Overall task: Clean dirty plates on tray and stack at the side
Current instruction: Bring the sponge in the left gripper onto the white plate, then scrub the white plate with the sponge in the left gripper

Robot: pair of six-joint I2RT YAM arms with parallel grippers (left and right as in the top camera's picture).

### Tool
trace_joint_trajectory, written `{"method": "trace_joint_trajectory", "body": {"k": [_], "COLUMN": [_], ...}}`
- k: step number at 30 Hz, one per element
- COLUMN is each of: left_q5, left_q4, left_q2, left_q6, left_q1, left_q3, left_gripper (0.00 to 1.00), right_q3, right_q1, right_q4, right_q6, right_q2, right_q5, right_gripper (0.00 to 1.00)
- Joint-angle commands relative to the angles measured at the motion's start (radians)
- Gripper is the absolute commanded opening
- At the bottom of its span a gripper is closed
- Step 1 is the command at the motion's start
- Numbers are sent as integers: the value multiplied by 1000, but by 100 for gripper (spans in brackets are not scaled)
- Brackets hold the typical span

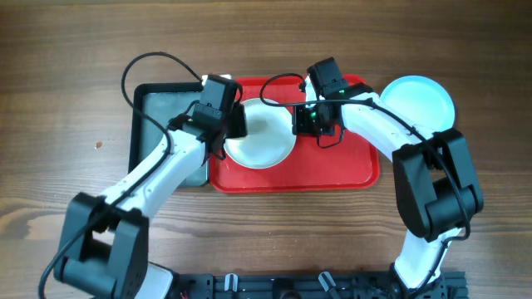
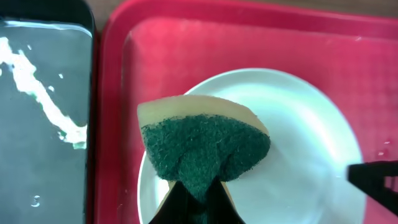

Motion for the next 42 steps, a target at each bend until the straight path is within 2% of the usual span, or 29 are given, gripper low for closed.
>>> {"method": "trace_joint_trajectory", "body": {"k": [1, 7, 16, 22, 25, 27, 30, 35, 38, 42], "left_q5": [13, 19, -38, -19, 192, 410, 533, 511, 296, 135], "left_q4": [-1, -40, -84, -79, -64, -50, -15, -35, -59, -92], "left_q2": [37, 64, 80, 172, 209, 210, 206, 99, 13, 34], "left_q6": [-31, -50, -54, -87, -87, -82, -82, -82, -82, -74], "left_q1": [-3, -3, -1, -1, -1, 0, 6, 40, 59, 60], "left_q3": [1, 1, 1, 1, 1, 1, 6, 58, 59, 56], "left_gripper": [4, 4, 4, 4, 4, 4, 4, 4, 4, 4], "right_q3": [6, 6, 6, 6, 6, 6, 6, 6, 6, 6], "right_q1": [15, 93, 97, 97, 97, 97, 97, 97, 97, 97], "right_q4": [13, 29, 29, 29, 31, 32, 32, 31, 32, 32], "right_q6": [-2, 19, 15, 14, 15, 15, 14, 14, 14, 14], "right_q2": [20, 20, 20, 20, 20, 20, 20, 20, 20, 20], "right_q5": [20, 102, 105, 105, 105, 105, 105, 105, 105, 105], "right_gripper": [4, 4, 4, 4, 4, 4, 4, 4, 4, 4]}}
